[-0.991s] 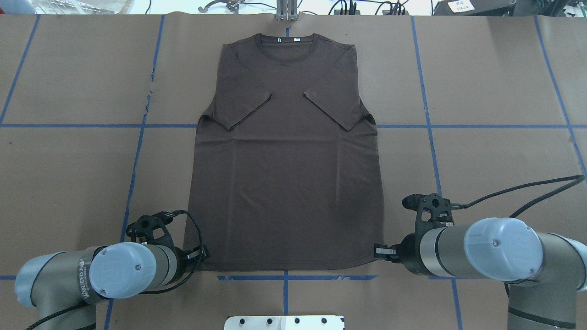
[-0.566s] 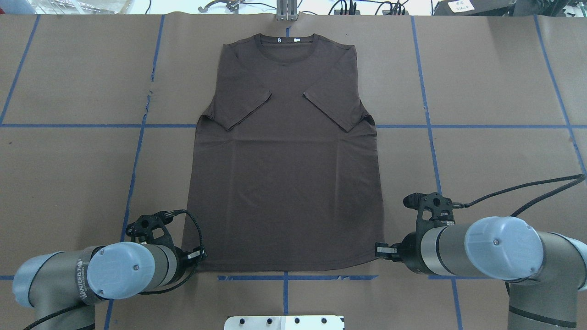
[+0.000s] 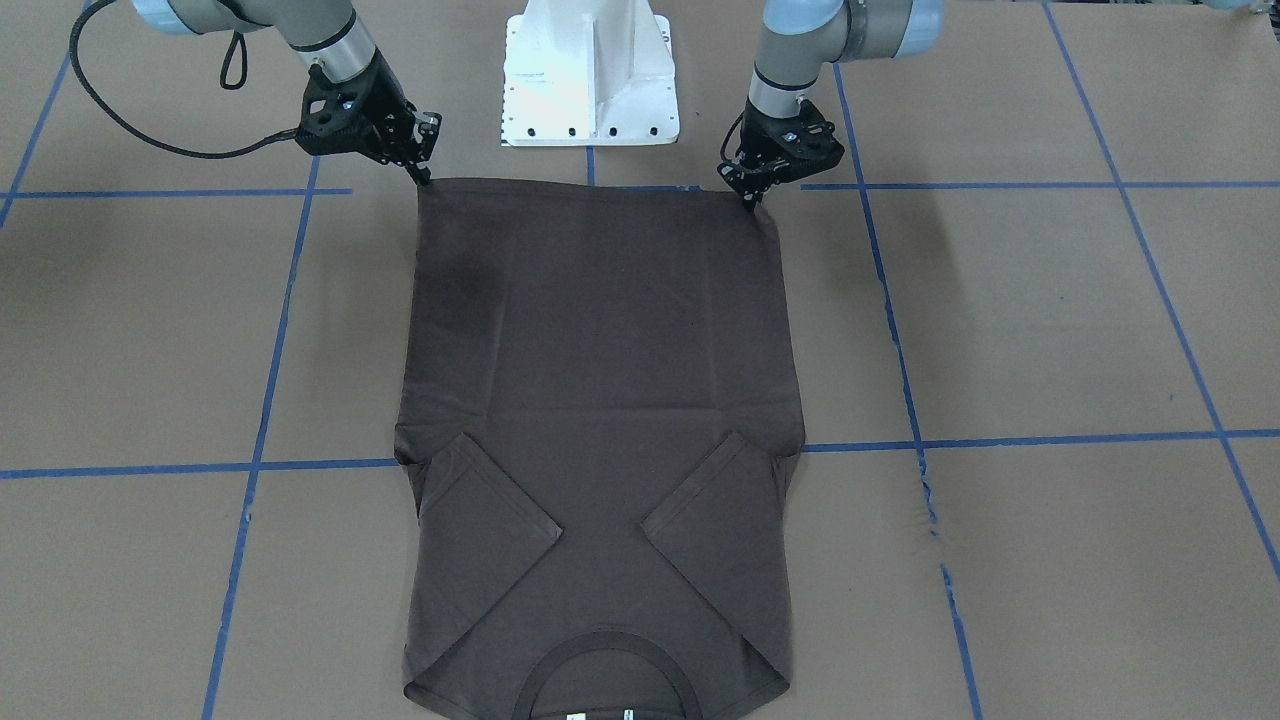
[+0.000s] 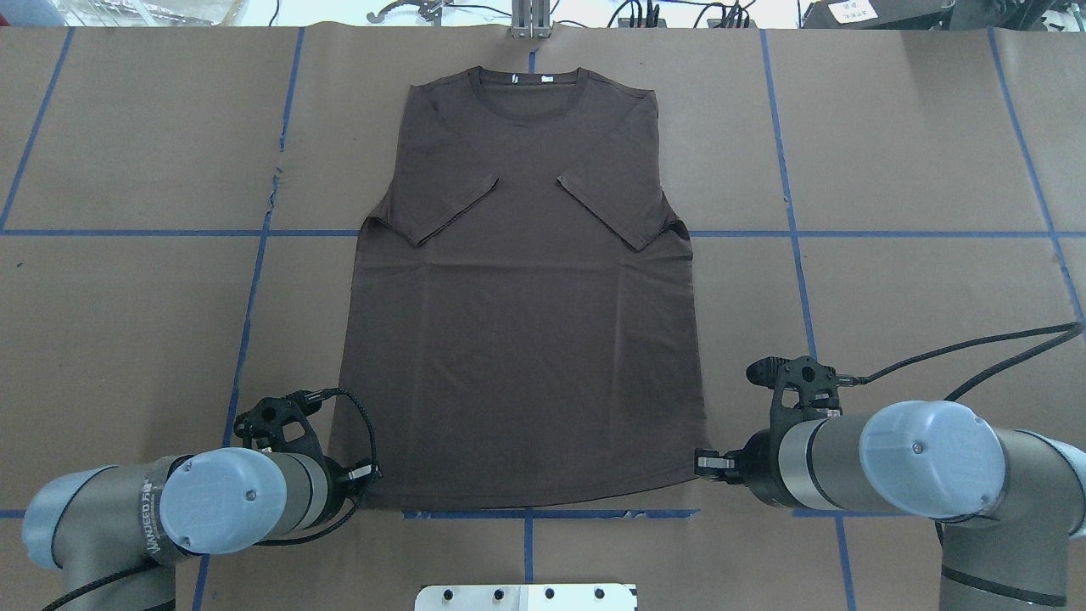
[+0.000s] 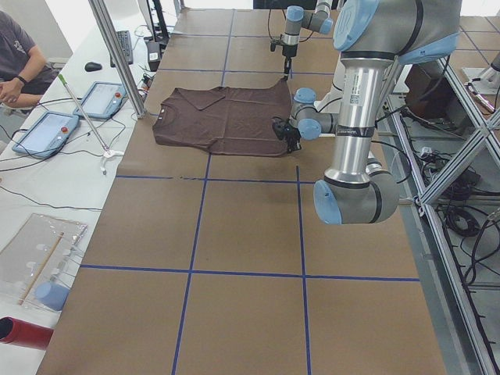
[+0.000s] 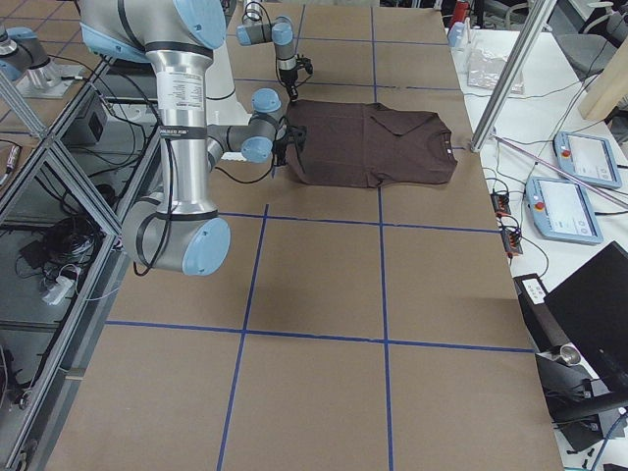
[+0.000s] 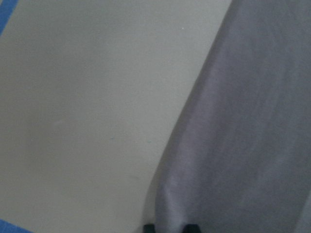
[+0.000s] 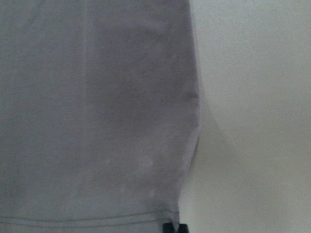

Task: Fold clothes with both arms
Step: 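Grasp both hem corners with the left and right grippers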

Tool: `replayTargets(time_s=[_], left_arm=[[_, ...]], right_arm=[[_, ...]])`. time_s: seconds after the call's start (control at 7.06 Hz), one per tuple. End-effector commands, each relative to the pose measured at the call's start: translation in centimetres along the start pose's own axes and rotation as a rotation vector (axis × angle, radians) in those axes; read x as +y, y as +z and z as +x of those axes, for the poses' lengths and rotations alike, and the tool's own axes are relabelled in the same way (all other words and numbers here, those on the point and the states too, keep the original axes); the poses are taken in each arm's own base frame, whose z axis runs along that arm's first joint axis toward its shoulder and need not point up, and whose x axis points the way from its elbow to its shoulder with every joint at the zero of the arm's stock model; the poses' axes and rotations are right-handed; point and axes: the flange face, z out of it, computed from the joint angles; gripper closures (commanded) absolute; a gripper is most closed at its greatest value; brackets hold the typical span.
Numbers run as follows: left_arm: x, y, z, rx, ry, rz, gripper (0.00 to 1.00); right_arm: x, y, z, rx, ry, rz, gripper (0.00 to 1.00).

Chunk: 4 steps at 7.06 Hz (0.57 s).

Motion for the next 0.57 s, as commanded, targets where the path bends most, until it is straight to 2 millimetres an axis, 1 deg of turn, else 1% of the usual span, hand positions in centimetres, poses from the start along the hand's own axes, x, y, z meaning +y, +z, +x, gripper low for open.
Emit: replayTargets(time_s=[0.0,0.14,0.28,0.42], left_arm=[[0.0,-1.1,0.2,0.012,0.007,-0.005,1.0],[0.3,-2.8,0.5,-0.001,0.013,-0.007,1.0],[0.4,-5.3,0.7,0.014,0.015,-0.009,1.0],[1.0,-7.3,0.8,0.03,0.023,-0.022,1.0]], right_arm=[[0.0,-0.1,0.0,-0.001,0.0,0.0,1.0],[0.1,-0.3,-0.1,-0.007,-0.003,-0.004,1.0],[0.5,-1.7,-0.4,-0.031,-0.004,-0.036,1.0],[1.7,-4.1,0.3,-0.047,-0.012,-0.084,1.0]])
